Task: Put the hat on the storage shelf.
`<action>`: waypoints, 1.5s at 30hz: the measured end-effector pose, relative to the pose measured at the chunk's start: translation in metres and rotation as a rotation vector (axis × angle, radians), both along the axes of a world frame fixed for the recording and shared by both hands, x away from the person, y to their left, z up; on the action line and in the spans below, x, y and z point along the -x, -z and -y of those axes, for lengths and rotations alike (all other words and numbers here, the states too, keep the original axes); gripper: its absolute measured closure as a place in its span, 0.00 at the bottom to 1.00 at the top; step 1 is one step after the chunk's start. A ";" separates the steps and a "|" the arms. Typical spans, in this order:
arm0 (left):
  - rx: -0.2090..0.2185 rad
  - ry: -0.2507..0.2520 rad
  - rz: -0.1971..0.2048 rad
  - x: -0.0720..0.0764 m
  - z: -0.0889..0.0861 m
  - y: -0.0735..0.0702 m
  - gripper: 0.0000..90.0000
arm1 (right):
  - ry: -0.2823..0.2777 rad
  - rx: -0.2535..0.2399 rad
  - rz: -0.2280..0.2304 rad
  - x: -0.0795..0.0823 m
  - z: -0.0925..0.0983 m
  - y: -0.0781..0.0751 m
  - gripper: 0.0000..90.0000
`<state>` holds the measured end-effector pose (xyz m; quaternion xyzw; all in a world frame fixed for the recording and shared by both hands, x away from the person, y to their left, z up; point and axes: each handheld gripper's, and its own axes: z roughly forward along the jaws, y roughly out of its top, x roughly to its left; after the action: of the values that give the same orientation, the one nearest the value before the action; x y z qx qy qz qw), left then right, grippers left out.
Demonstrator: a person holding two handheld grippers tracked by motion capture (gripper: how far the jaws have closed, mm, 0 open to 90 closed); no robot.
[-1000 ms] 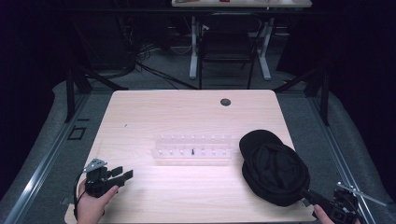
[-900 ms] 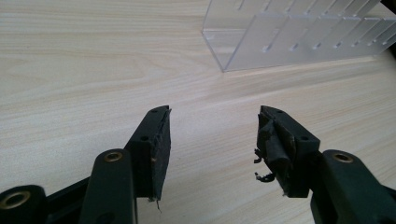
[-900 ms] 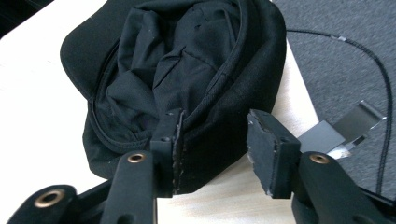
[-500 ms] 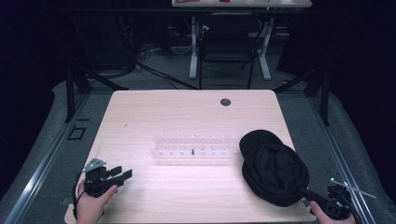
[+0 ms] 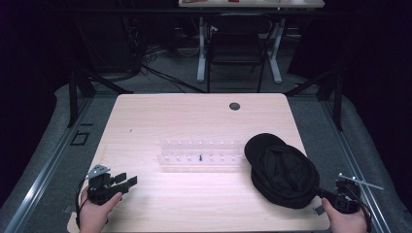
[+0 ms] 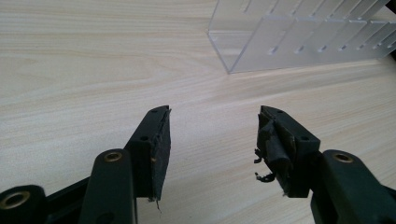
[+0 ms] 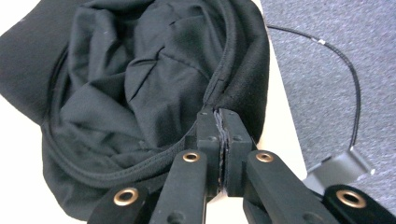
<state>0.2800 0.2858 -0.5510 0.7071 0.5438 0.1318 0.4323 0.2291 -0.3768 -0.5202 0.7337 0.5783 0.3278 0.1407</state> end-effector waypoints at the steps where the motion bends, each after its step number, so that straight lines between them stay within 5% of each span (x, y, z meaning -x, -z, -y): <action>1: -0.001 0.001 0.001 0.000 0.000 0.000 0.50 | -0.003 0.013 -0.003 -0.003 0.001 0.000 0.99; 14: -0.004 -0.004 -0.001 -0.001 -0.001 0.000 0.50 | 0.041 0.031 0.015 -0.045 0.014 0.002 0.99; 15: -0.003 -0.004 -0.001 -0.001 -0.001 0.000 0.50 | 0.019 0.076 -0.027 -0.048 0.017 -0.002 0.99; 16: -0.002 -0.003 0.001 -0.001 -0.001 0.001 0.50 | 0.046 0.031 0.015 -0.052 0.015 0.001 0.99; 18: -0.003 -0.002 0.000 -0.001 -0.002 0.001 0.50 | 0.038 0.064 -0.020 -0.058 0.019 -0.002 0.99; 20: -0.001 -0.004 0.001 -0.001 -0.002 0.001 0.50 | 0.063 0.036 0.010 -0.064 0.017 0.001 0.98; 21: -0.002 -0.005 0.001 -0.001 -0.002 0.001 0.50 | 0.042 0.069 -0.026 -0.065 0.020 -0.003 0.98; 25: 0.000 -0.008 0.000 -0.001 -0.003 0.000 0.50 | 0.092 0.042 -0.013 -0.070 0.016 -0.004 0.90; 27: 0.001 -0.008 0.002 -0.001 -0.003 0.000 0.50 | 0.080 0.055 -0.070 -0.070 0.018 -0.008 0.87; 30: 0.001 -0.008 0.004 0.000 -0.003 0.000 0.50 | 0.096 0.026 -0.082 -0.070 0.018 -0.007 0.86; 31: 0.003 -0.008 0.005 0.000 -0.002 0.000 0.50 | 0.077 0.039 -0.126 -0.069 0.020 -0.010 0.86; 32: 0.002 -0.007 0.006 0.000 -0.002 0.000 0.50 | 0.126 -0.029 -0.073 -0.070 0.016 -0.005 0.85; 33: 0.003 -0.007 0.007 0.000 -0.002 0.000 0.50 | 0.108 -0.011 -0.111 -0.068 0.019 -0.008 0.84; 38: 0.004 -0.011 0.006 0.000 -0.003 -0.001 0.50 | 0.096 -0.044 -0.147 -0.064 0.020 -0.010 0.77; 39: 0.005 -0.012 0.006 0.000 -0.003 -0.001 0.50 | 0.072 -0.027 -0.195 -0.063 0.023 -0.012 0.76; 42: 0.006 -0.015 0.006 0.000 -0.003 -0.001 0.50 | 0.089 -0.094 -0.173 -0.061 0.022 -0.007 0.74; 43: 0.006 -0.015 0.005 0.000 -0.003 -0.001 0.50 | 0.071 -0.071 -0.215 -0.060 0.024 -0.009 0.74; 45: 0.005 -0.014 0.007 0.000 -0.003 -0.001 0.50 | 0.073 -0.086 -0.227 -0.059 0.025 -0.007 0.74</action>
<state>0.2800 0.2890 -0.5498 0.7016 0.5475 0.1360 0.4353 0.2879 -0.4017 -0.5128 0.7921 0.5488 0.2617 0.0545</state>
